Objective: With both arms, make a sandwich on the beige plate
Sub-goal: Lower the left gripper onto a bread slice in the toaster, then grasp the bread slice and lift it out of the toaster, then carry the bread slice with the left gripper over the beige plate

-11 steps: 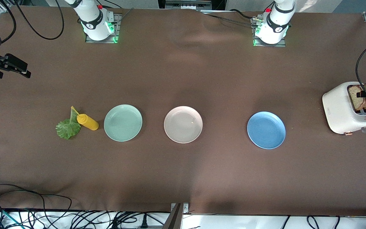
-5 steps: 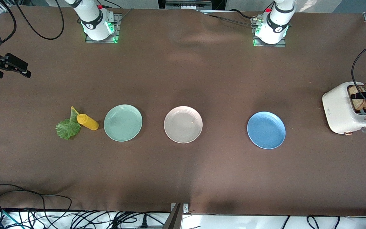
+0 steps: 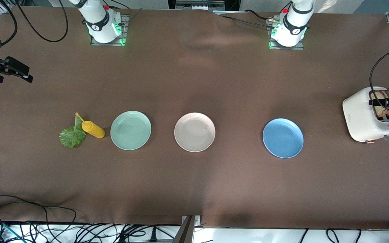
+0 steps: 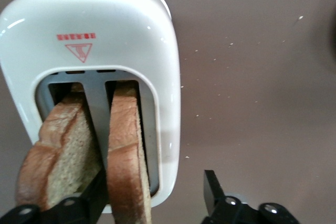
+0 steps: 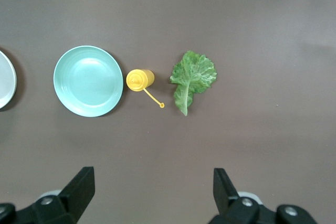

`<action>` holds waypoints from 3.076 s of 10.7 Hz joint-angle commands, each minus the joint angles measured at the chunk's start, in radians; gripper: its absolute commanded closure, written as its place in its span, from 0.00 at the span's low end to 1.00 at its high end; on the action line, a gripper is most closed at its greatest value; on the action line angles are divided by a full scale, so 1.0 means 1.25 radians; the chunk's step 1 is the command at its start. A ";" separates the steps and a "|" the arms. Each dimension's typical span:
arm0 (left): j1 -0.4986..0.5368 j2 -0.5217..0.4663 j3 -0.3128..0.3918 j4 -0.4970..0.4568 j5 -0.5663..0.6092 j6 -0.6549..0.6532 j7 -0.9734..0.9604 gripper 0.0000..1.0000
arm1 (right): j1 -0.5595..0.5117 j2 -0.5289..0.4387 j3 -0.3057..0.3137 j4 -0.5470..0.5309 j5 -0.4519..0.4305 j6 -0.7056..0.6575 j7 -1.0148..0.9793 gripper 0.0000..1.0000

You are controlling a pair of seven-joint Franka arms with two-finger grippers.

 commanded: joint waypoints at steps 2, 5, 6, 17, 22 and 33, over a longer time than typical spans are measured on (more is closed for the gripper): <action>-0.008 -0.005 -0.006 0.010 0.043 -0.026 0.040 1.00 | 0.005 0.004 0.003 0.015 -0.008 -0.020 0.004 0.00; -0.015 -0.012 -0.012 0.028 0.046 -0.049 0.129 1.00 | 0.004 0.004 0.011 0.015 -0.010 -0.018 0.004 0.00; -0.016 -0.013 -0.012 0.053 0.047 -0.087 0.142 1.00 | 0.004 0.006 0.011 0.017 -0.010 -0.018 0.004 0.00; -0.140 -0.003 -0.023 0.247 -0.280 -0.341 0.013 1.00 | 0.004 0.004 0.011 0.017 -0.010 -0.018 0.004 0.00; -0.266 0.074 -0.023 0.201 -0.506 -0.159 -0.106 1.00 | 0.005 0.007 0.012 0.015 -0.010 -0.018 0.005 0.00; -0.524 0.131 -0.023 0.093 -0.801 0.153 -0.191 1.00 | 0.005 0.007 0.012 0.017 -0.009 -0.027 0.004 0.00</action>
